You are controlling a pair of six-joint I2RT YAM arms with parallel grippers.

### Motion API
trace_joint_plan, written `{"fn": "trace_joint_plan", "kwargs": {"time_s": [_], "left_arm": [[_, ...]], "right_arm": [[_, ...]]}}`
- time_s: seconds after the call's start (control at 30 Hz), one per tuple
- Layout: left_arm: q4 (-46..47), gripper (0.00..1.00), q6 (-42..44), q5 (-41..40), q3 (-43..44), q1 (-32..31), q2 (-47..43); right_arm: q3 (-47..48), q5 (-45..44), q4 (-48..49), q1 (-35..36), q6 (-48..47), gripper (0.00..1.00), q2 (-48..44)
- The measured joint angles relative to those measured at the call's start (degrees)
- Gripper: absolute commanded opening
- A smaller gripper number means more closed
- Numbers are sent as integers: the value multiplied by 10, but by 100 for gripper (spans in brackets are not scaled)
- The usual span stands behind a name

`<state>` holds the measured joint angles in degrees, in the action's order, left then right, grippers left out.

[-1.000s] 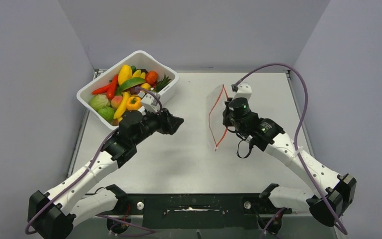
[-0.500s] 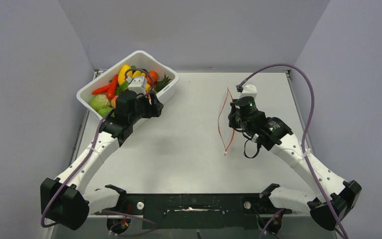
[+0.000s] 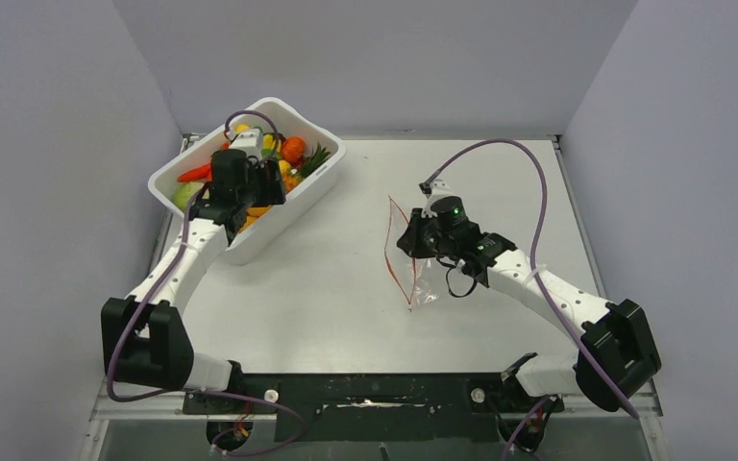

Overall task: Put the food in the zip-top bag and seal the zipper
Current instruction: Pick up the fake fruit from the bin.

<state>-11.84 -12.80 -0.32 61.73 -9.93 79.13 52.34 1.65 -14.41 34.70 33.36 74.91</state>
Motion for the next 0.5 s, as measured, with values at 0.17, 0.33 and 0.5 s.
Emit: {"fn": "trace_joint_plan", "kwargs": {"time_s": [0.17,0.33,0.5], "left_arm": [[0,58,31,-1,38,1,49],[10,59,89,2,67,6,90],[6,59,157,31,103,6,118]], "right_arm": [[-14,42,48,-10,12,0,1],[-14,61,69,-11,15,0,1],[-14,70,74,-13,16,0,1]]}}
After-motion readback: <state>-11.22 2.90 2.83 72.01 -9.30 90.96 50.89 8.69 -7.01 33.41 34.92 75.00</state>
